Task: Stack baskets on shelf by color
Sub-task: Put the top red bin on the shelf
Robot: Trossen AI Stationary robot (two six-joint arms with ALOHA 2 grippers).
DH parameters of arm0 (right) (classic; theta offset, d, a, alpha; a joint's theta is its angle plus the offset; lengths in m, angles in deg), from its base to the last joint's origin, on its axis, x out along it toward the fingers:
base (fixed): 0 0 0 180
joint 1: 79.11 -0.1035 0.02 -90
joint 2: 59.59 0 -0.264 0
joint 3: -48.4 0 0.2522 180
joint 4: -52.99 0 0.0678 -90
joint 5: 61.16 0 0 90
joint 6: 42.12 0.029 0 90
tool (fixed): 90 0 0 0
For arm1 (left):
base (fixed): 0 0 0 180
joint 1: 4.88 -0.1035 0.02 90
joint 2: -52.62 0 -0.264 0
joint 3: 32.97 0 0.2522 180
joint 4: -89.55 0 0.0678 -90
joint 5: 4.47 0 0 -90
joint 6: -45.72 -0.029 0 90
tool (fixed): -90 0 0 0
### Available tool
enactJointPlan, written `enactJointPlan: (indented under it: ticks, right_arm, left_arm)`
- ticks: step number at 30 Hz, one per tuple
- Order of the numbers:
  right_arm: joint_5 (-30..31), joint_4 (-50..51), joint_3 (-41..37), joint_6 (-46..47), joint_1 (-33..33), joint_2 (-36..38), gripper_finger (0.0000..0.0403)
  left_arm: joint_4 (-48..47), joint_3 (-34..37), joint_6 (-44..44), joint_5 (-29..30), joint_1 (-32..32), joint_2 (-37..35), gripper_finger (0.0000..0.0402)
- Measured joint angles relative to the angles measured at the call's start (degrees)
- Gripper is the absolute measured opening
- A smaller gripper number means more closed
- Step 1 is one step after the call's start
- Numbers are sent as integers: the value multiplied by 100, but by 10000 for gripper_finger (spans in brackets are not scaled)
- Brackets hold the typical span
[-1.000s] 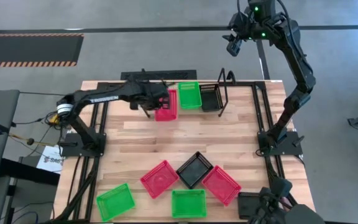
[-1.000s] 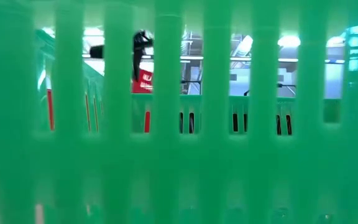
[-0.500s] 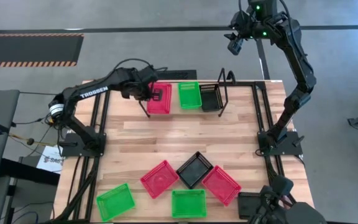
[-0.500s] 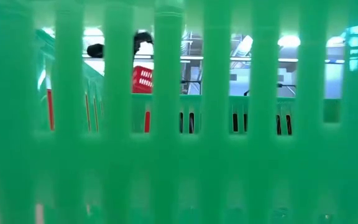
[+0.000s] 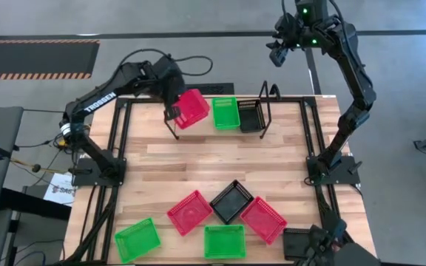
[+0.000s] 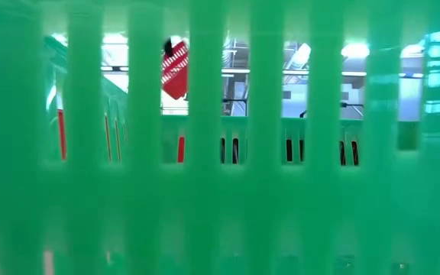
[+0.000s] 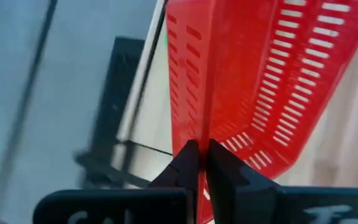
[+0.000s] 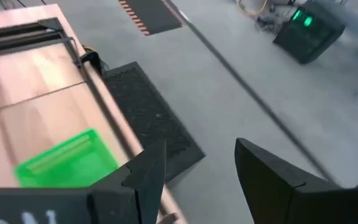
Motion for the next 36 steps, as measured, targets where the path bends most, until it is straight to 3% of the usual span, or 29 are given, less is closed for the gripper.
enactJointPlan:
  ticks: [4, 9, 11, 14, 22, 27, 36]
  right_arm:
    - [2, 279, 0, 637, -166, 0, 209]
    - [2, 459, 0, 1100, -415, 0, 208]
    - [2, 518, 0, 1261, -525, 0, 205]
    - [2, 528, 0, 1415, -678, 0, 201]
    - [8, 528, 0, 1471, -939, 2, 192]
    - [9, 537, 0, 1567, -1036, 2, 193]
    - [22, 749, 0, 1400, -1198, 2, 188]
  left_arm:
    - [-136, -347, -1889, 122, -119, 396, 0]
    - [-189, -512, -4343, 1117, -120, 1041, 0]
    - [-203, -560, -4897, 1408, -55, 1339, 0]
    - [-268, -751, -5307, 1615, 106, 1742, 0]
    - [-378, -1241, -6708, 1466, 686, 2347, 0]
    - [-491, -1257, -7063, 1279, 944, 2587, 0]
    - [-594, -1246, -7236, 1448, 802, 2893, 0]
